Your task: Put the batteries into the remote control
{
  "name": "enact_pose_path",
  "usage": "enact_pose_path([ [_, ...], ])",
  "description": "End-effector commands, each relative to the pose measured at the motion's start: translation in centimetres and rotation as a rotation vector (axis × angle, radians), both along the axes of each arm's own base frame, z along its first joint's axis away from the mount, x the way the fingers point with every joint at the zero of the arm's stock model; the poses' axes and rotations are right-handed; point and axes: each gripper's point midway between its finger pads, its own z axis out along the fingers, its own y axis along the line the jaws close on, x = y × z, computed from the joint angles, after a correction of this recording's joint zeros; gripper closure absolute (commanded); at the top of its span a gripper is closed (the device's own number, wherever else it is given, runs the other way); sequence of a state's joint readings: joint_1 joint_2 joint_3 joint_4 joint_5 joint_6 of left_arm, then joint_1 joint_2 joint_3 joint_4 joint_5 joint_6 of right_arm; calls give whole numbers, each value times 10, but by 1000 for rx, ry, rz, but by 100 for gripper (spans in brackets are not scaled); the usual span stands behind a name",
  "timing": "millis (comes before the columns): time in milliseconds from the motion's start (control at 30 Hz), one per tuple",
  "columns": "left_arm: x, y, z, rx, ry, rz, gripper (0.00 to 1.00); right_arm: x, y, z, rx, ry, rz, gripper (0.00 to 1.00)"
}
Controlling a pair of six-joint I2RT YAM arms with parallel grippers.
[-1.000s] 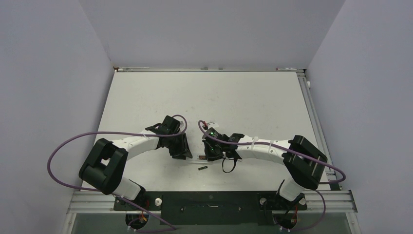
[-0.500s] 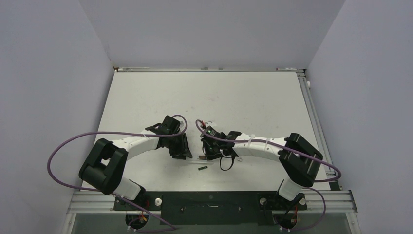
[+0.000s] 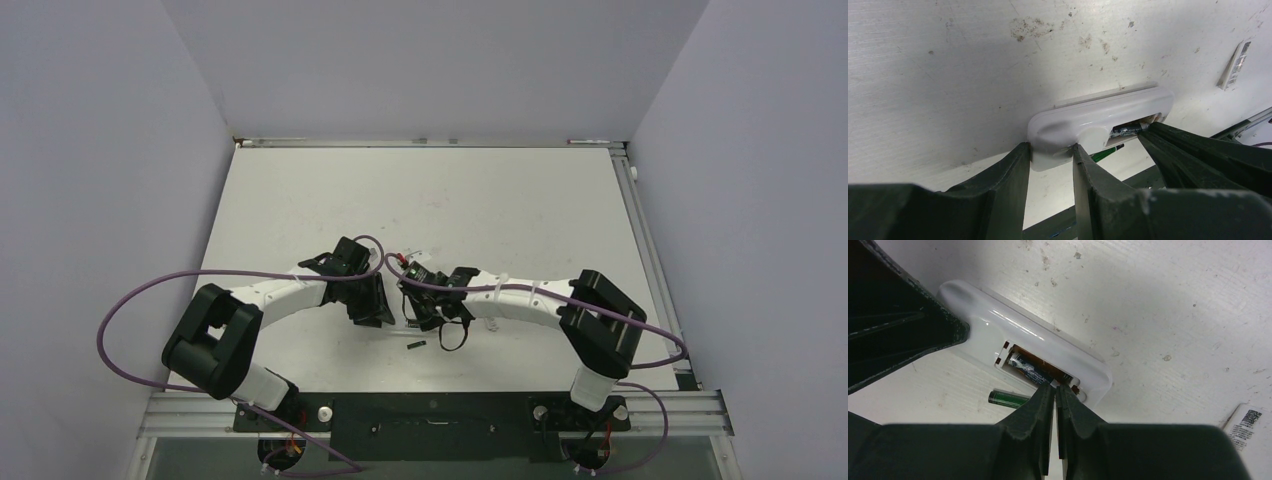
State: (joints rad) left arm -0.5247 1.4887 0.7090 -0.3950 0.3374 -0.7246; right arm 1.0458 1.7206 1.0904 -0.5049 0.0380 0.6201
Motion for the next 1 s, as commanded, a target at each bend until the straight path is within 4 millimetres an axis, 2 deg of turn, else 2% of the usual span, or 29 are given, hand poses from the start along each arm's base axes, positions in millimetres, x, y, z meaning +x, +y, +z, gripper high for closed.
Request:
enact_pose_path([
  [0,3,-6,2,-8,-29,-18,77,-14,8,-13,-38,26,48,91],
  [167,3,-7,3,-13,-32,-20,77,-19,8,-19,-65,36,64,91],
  [567,0,-4,7,-15,-41,-21,77,-16,4,-29,-161,18,68,91],
  [767,0,-4,8,-14,-46,-20,77,-13,4,-19,-153,-9,55,91],
  [967,3,-3,9,-6,-53,-20,77,-1,11,7,-114,-75,29,90],
])
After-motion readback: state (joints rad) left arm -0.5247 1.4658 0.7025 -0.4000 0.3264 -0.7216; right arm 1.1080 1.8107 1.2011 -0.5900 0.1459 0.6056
